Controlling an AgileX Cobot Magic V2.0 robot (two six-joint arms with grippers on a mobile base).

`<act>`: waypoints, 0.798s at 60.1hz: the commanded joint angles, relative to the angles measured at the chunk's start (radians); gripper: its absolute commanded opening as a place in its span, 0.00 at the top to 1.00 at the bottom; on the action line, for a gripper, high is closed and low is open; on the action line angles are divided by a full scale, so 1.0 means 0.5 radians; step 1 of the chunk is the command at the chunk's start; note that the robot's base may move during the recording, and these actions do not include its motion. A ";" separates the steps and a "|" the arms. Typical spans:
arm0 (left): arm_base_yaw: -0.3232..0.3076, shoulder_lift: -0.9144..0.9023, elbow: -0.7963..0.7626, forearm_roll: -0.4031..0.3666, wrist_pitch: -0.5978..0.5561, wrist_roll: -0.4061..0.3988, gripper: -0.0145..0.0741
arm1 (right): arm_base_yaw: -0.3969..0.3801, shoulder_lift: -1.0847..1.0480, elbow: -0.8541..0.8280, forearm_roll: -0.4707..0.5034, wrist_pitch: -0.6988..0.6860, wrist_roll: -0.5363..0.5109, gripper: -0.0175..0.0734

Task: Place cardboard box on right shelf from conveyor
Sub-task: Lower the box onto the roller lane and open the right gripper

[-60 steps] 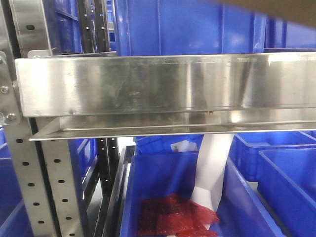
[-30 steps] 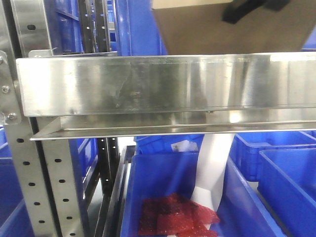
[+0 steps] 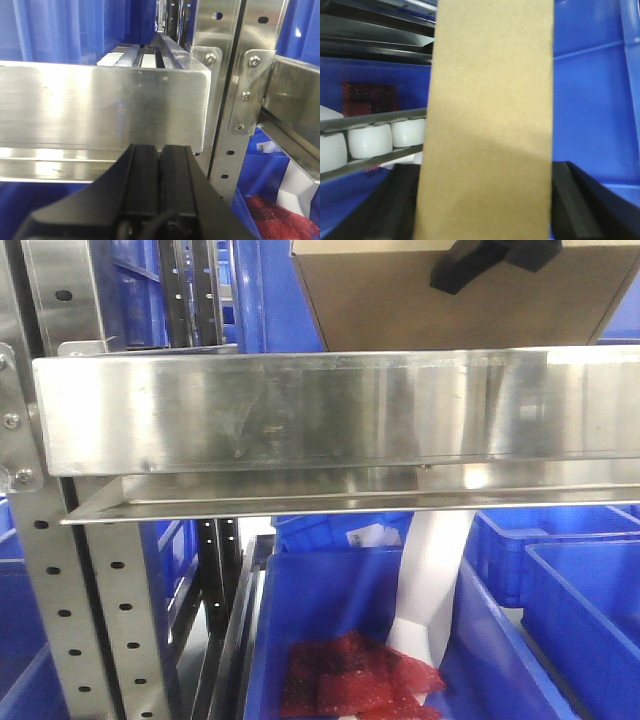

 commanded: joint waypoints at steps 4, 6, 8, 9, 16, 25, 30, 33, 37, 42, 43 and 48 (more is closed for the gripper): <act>0.003 -0.029 0.020 -0.012 -0.173 0.001 0.97 | -0.007 -0.080 -0.073 0.017 -0.178 0.098 0.14; 0.003 -0.029 0.020 -0.012 -0.173 0.001 0.97 | -0.007 -0.080 -0.073 0.017 -0.165 0.113 0.14; 0.003 -0.029 0.020 -0.012 -0.173 0.001 0.97 | -0.007 -0.080 -0.073 0.019 -0.154 0.133 0.14; 0.003 -0.029 0.020 -0.012 -0.173 0.001 0.97 | -0.007 -0.084 -0.073 0.021 -0.150 0.146 0.14; 0.003 -0.029 0.020 -0.012 -0.173 0.001 0.97 | -0.007 -0.112 -0.073 0.074 -0.089 0.281 0.14; 0.003 -0.029 0.020 -0.012 -0.173 0.001 0.97 | -0.007 -0.185 -0.073 0.170 -0.003 0.528 0.14; 0.003 -0.029 0.020 -0.012 -0.173 0.001 0.97 | -0.007 -0.252 -0.073 0.198 0.045 0.741 0.14; 0.003 -0.029 0.020 -0.012 -0.173 0.001 0.97 | -0.007 -0.286 -0.073 0.204 0.070 0.878 0.14; 0.003 -0.029 0.020 -0.012 -0.173 0.001 0.97 | -0.007 -0.340 -0.053 0.206 0.090 1.047 0.14; 0.003 -0.029 0.020 -0.012 -0.173 0.001 0.97 | -0.007 -0.425 0.004 0.210 0.088 1.305 0.15; 0.003 -0.029 0.020 -0.012 -0.173 0.001 0.97 | -0.007 -0.450 0.024 0.212 0.088 1.349 0.15; 0.003 -0.029 0.020 -0.012 -0.173 0.001 0.97 | -0.007 -0.549 0.121 0.213 0.069 1.596 0.15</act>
